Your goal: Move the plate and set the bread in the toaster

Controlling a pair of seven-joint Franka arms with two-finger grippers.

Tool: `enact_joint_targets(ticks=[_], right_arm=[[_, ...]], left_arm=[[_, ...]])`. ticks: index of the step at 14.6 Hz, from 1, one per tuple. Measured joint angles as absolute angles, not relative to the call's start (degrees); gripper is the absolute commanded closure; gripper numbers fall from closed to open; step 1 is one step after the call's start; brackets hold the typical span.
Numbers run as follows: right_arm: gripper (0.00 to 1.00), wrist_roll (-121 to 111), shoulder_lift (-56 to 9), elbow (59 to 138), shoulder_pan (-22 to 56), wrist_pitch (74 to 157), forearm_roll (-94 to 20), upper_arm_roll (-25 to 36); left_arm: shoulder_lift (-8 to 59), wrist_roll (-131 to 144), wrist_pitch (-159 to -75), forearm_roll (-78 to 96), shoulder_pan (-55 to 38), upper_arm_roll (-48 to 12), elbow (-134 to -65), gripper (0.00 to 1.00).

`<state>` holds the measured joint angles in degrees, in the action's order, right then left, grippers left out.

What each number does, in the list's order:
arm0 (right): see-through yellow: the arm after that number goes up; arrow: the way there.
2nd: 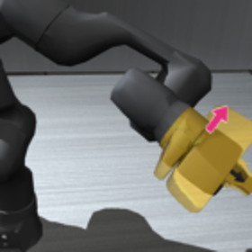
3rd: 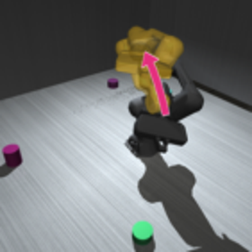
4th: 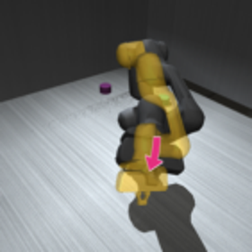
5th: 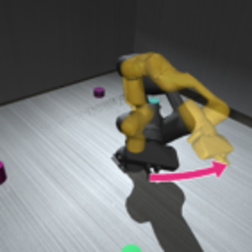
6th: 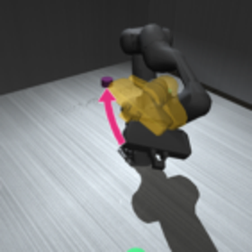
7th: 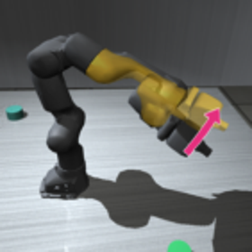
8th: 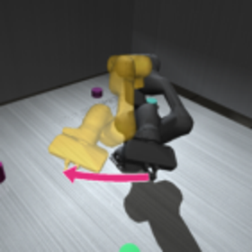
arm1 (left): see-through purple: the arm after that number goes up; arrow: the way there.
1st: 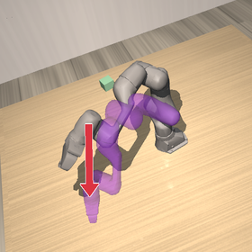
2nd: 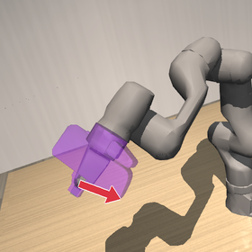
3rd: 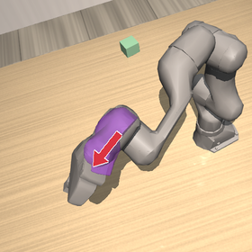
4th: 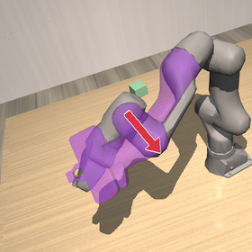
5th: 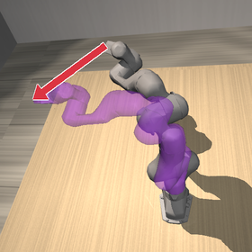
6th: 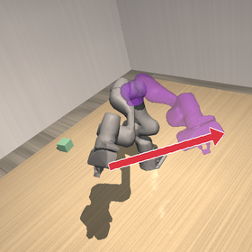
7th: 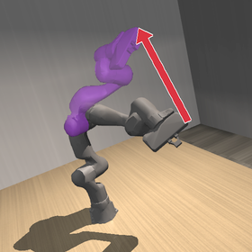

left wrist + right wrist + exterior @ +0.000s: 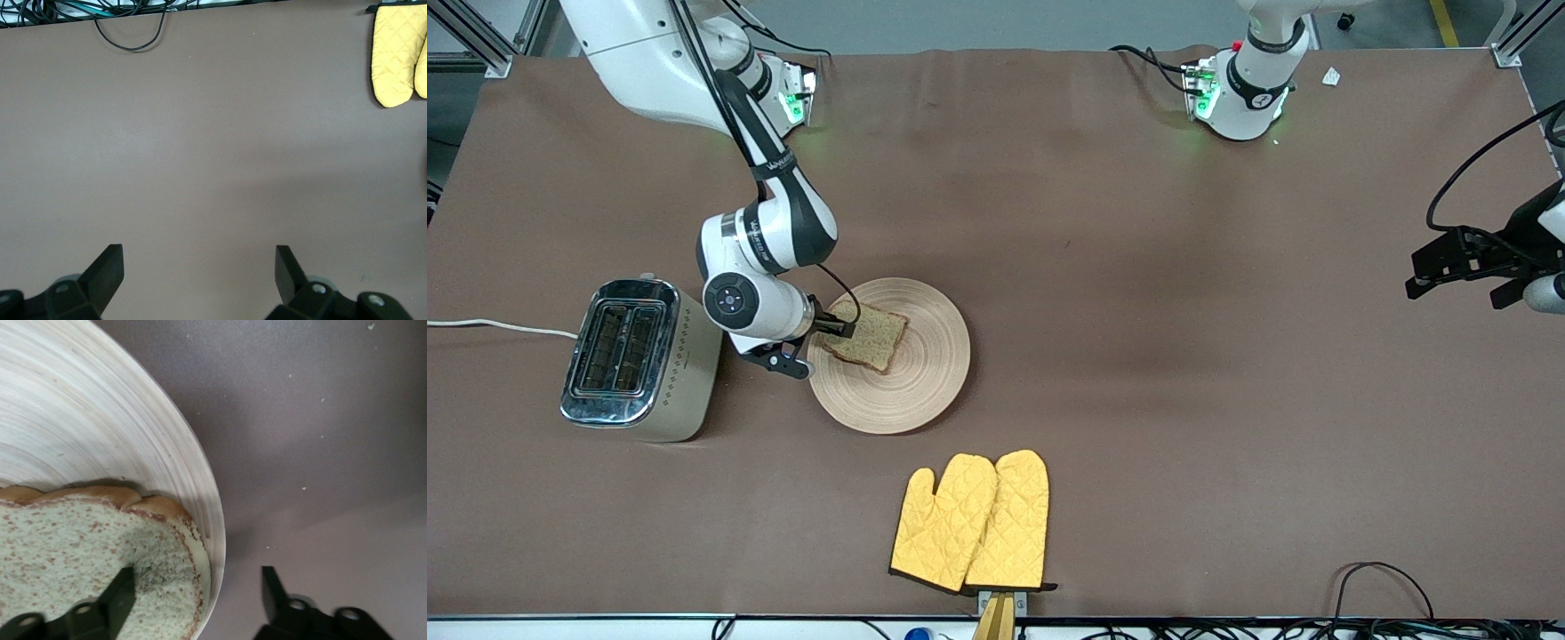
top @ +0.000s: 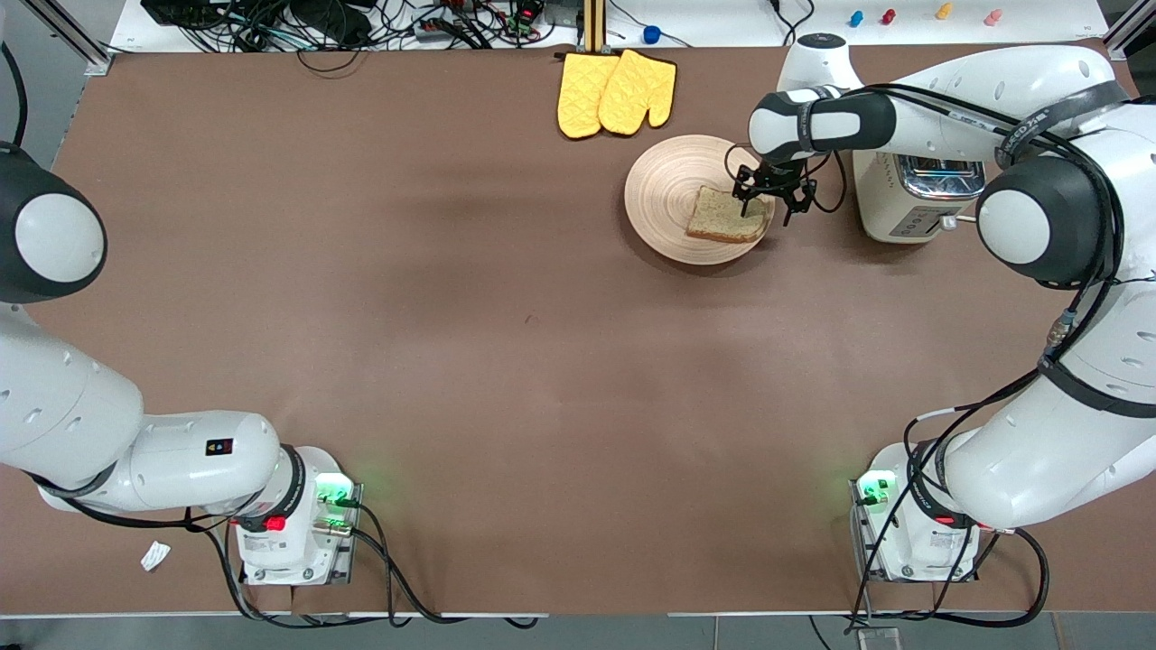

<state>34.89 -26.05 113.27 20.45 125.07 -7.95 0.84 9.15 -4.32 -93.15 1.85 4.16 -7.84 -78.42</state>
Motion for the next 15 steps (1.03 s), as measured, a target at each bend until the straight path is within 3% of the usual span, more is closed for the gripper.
enact_joint_targets(ticks=[5, 12, 15], right_arm=[[0.39, 36.6, -26.0, 113.1, 21.1, 125.1, -8.1, 0.8], [0.66, 37.2, -26.0, 112.0, 21.1, 123.8, -8.2, 0.8], [0.73, 37.3, -26.0, 112.0, 21.1, 123.7, -8.2, 0.8]], left_arm=[[8.6, -4.3, -93.2, 1.8, 3.0, -7.9, -78.5, 0.0], [2.7, -1.7, -93.1, 0.6, -1.4, -5.9, -83.9, 0.0], [1.8, -1.7, -93.1, 0.6, -2.1, -4.8, -85.2, 0.0]])
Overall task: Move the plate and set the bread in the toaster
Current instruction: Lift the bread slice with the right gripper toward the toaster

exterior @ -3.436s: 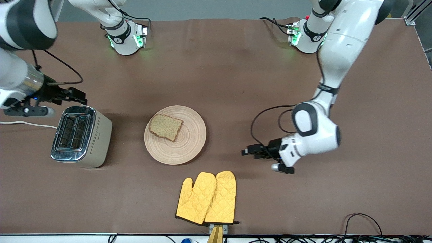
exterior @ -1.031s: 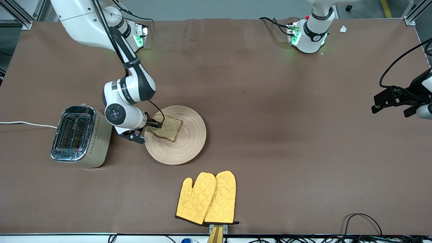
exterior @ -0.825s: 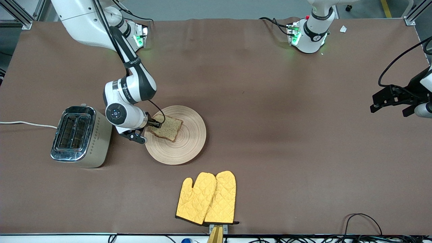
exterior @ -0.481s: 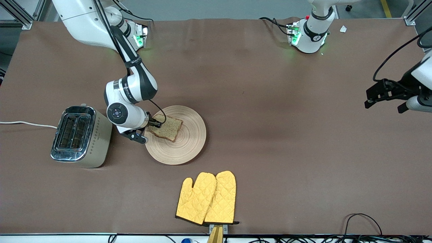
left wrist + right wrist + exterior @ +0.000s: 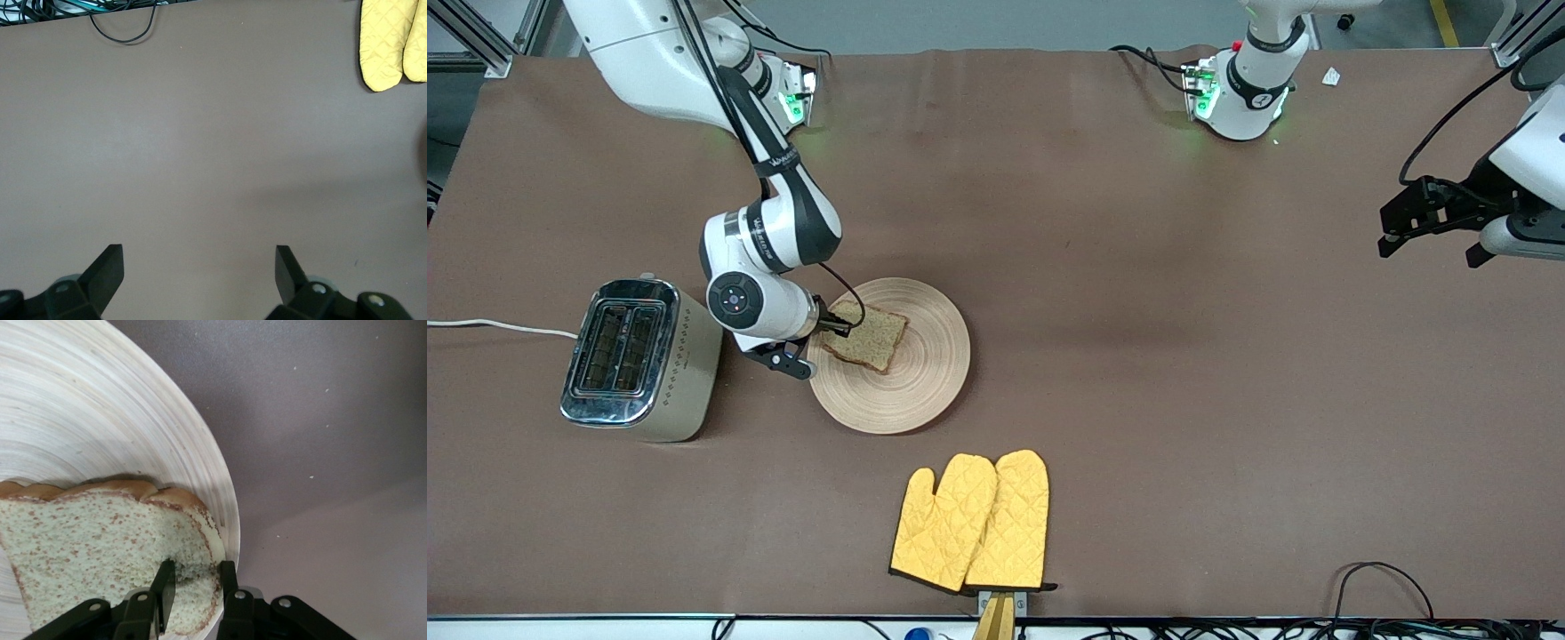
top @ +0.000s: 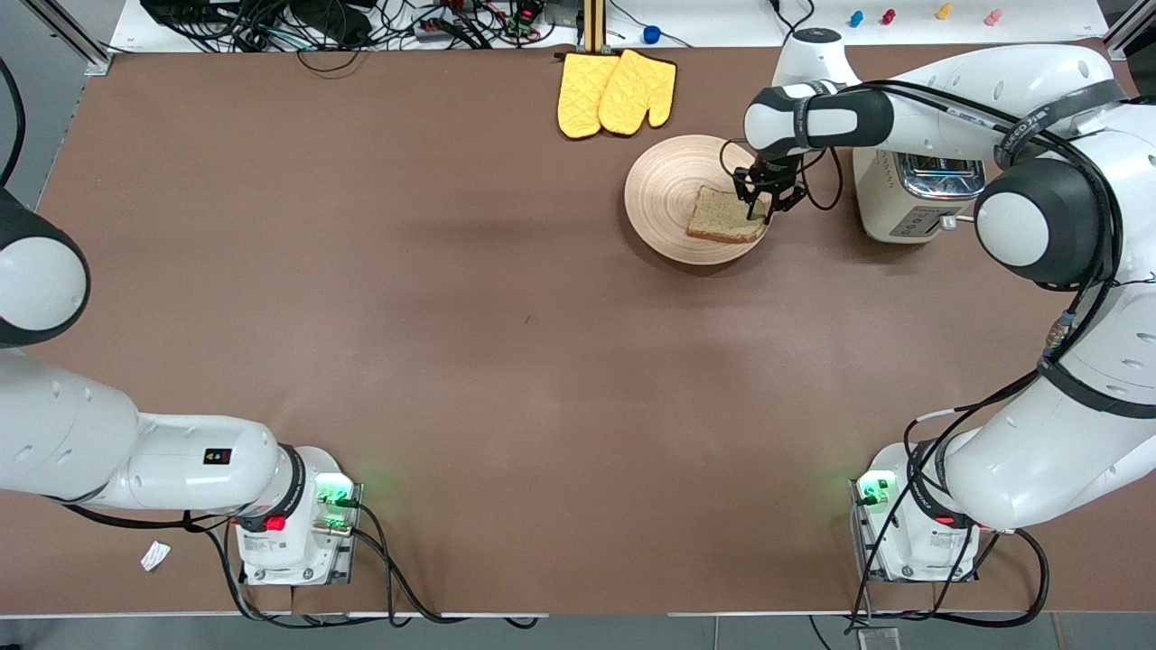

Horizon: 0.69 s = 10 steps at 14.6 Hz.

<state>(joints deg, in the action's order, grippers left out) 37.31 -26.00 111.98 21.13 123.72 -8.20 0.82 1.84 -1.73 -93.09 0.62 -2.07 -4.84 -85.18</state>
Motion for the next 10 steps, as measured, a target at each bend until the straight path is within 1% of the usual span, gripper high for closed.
enact_joint_targets(ticks=[3, 4, 8, 10], right_arm=[[0.76, 37.4, -26.0, 112.0, 21.1, 123.7, -8.2, 0.8], [0.78, 37.4, -26.0, 112.0, 21.1, 123.7, -8.2, 0.8], [0.95, 37.4, -26.0, 112.0, 21.1, 123.7, -8.2, 0.9], [0.99, 37.4, -26.0, 112.0, 21.1, 123.7, -8.2, 0.9]], left_arm=[[1.9, -1.8, -93.4, 0.6, -2.0, -4.5, -85.7, 0.0], [2.1, -1.8, -93.7, 0.6, -2.0, -4.5, -85.8, 0.0], [2.8, -1.0, -94.5, 0.6, -2.1, -4.5, -85.9, 0.0], [2.8, -0.7, -94.5, 0.6, -2.0, -4.5, -85.9, 0.0]])
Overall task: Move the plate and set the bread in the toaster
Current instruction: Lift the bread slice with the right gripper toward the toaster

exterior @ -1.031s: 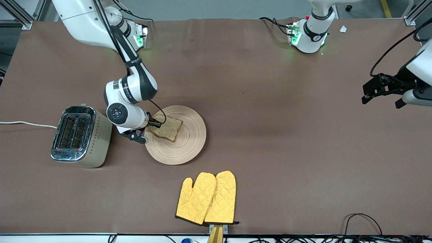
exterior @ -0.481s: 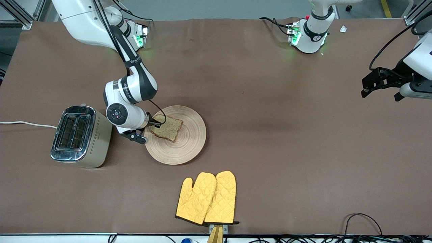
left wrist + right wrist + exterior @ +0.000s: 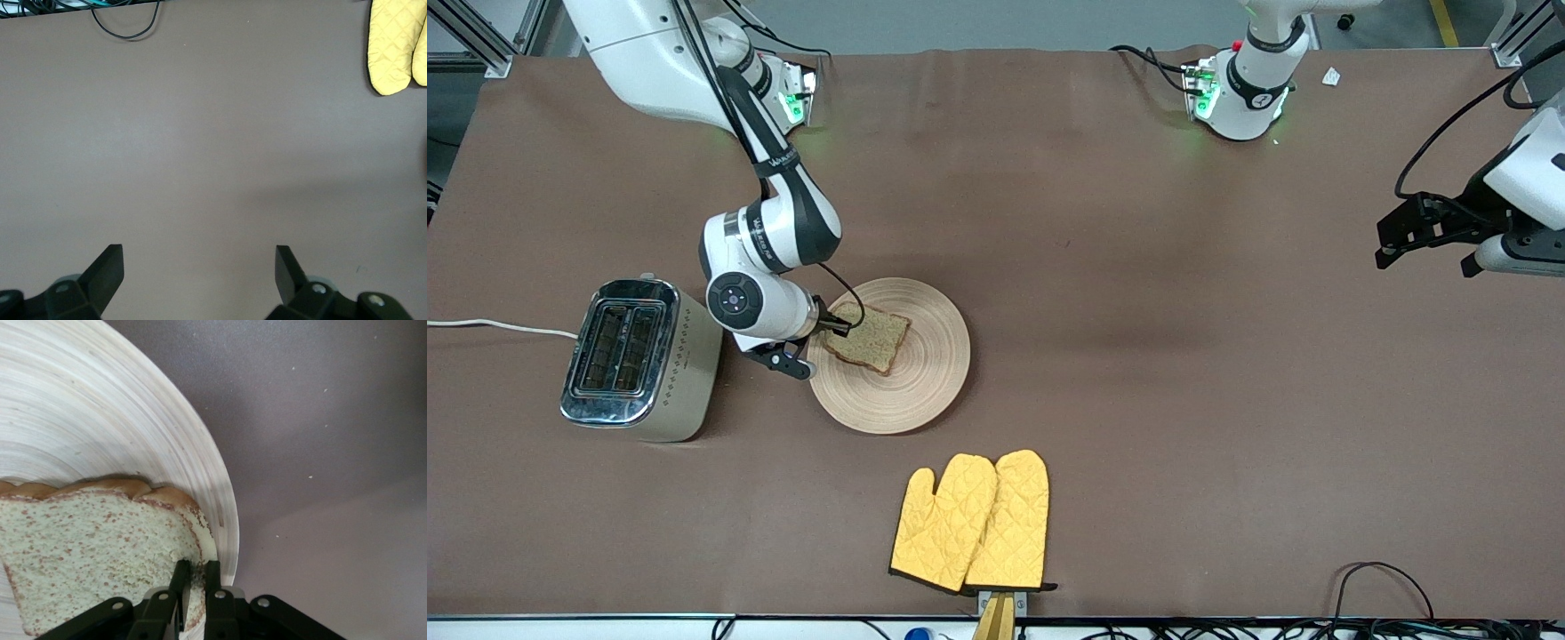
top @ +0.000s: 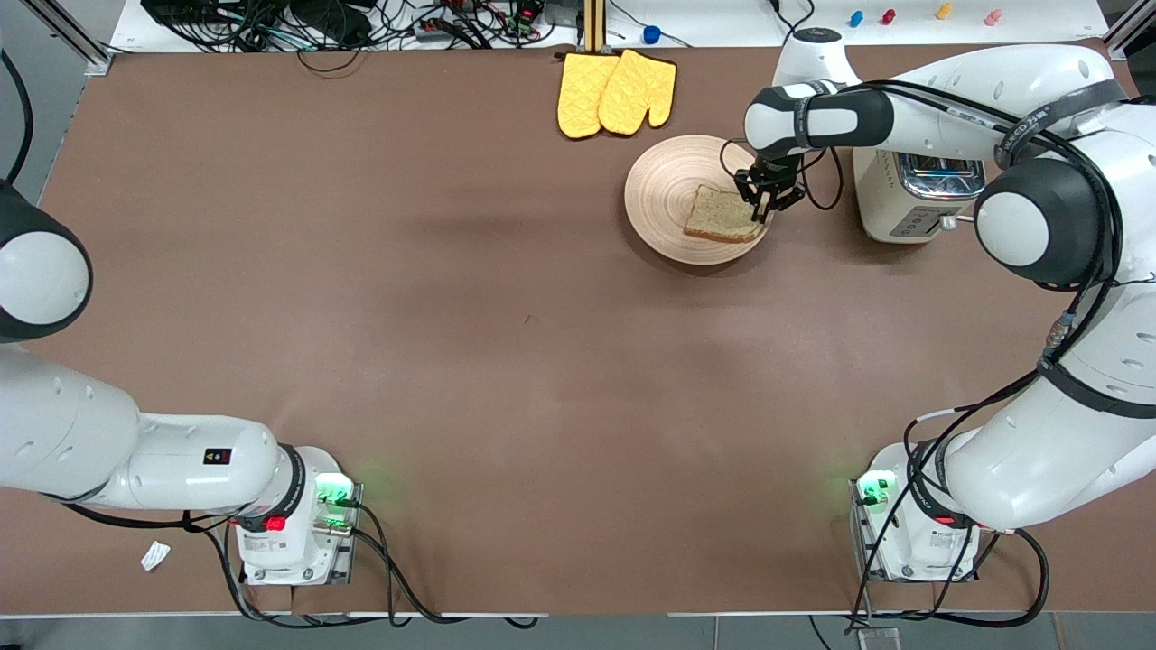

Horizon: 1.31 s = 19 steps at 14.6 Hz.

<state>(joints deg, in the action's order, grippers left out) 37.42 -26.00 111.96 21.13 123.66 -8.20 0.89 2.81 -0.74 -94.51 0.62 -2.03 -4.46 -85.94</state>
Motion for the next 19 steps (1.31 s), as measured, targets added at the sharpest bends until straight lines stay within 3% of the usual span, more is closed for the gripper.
enact_joint_targets(ticks=[8, 13, 19], right_arm=[[1.0, 37.5, -26.0, 110.1, 21.1, 121.5, -8.2, 1.0], [1.0, 37.4, -25.7, 101.9, 21.1, 109.5, -7.5, 1.4], [1.0, 37.3, -25.0, 88.4, 21.2, 93.6, 1.1, 1.3]], left_arm=[[2.8, -0.7, -94.5, 0.6, -1.8, -4.4, -85.9, 0.0], [2.8, -0.7, -94.5, 0.6, -1.8, -4.4, -86.0, 0.0], [2.8, -0.7, -94.5, 0.6, -1.8, -4.4, -86.0, 0.0]])
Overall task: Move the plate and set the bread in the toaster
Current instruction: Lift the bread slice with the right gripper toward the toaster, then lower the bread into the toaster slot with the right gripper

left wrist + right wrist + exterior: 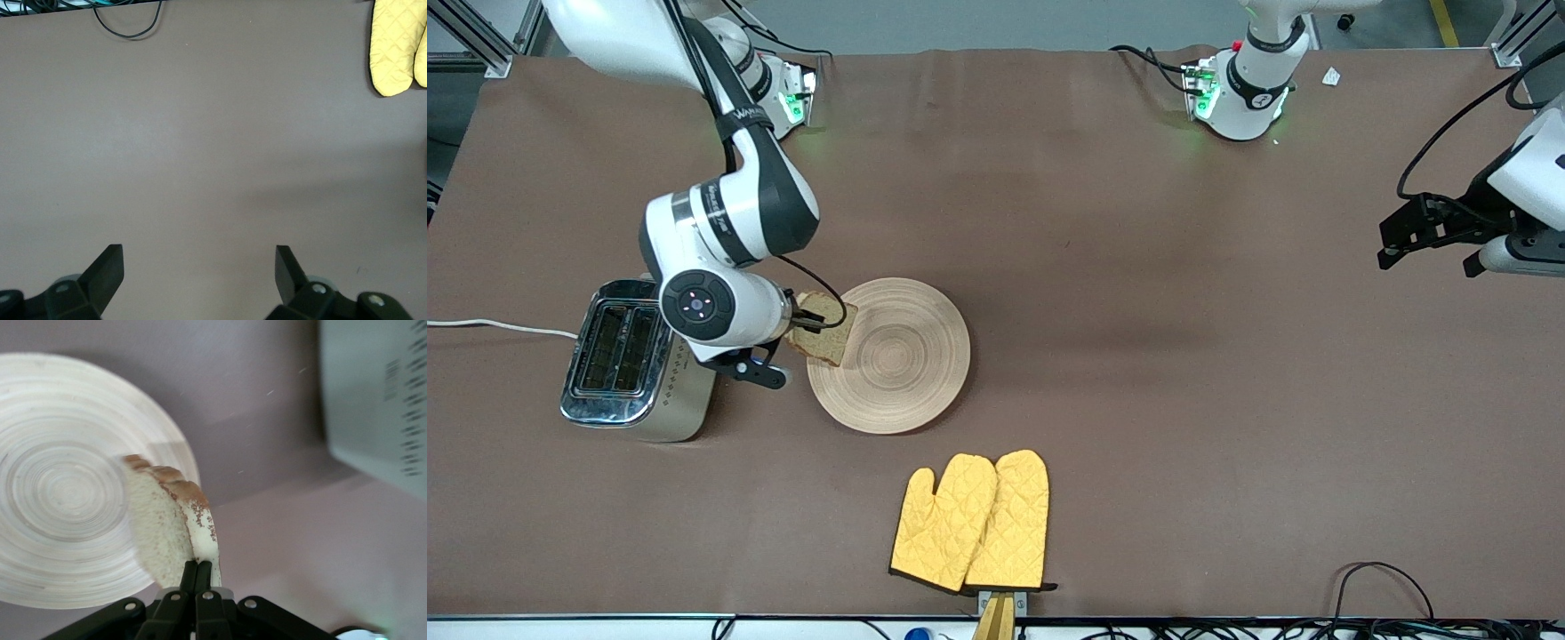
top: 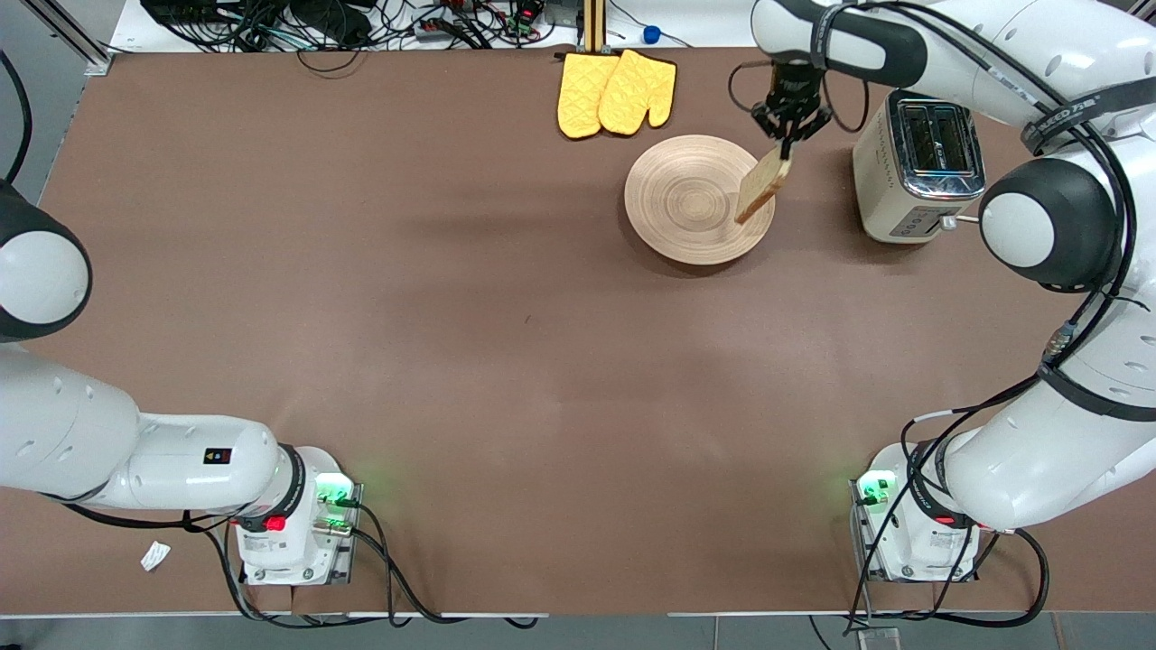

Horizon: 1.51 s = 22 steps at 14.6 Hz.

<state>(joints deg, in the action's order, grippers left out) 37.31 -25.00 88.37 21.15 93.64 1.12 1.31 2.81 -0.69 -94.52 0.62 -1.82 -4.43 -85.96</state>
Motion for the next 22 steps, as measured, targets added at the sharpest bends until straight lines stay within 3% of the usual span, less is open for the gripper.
enact_joint_targets(ticks=[6, 13, 22], right_arm=[[1.0, 35.8, -24.8, 82.0, 23.0, 84.8, 13.5, 1.1], [1.0, 28.9, -22.3, 80.8, 25.9, 78.3, 32.6, 1.1], [1.0, 17.9, -21.8, 81.0, 23.6, 75.9, 50.7, 1.9]], left_arm=[[3.0, -0.7, -94.5, 0.6, -1.8, -4.4, -86.0, 0.0], [3.1, -0.2, -94.8, -0.7, -1.8, -4.4, -86.0, 0.0], [3.2, -0.1, -95.0, -0.8, -1.9, -4.4, -86.0, 0.0]])
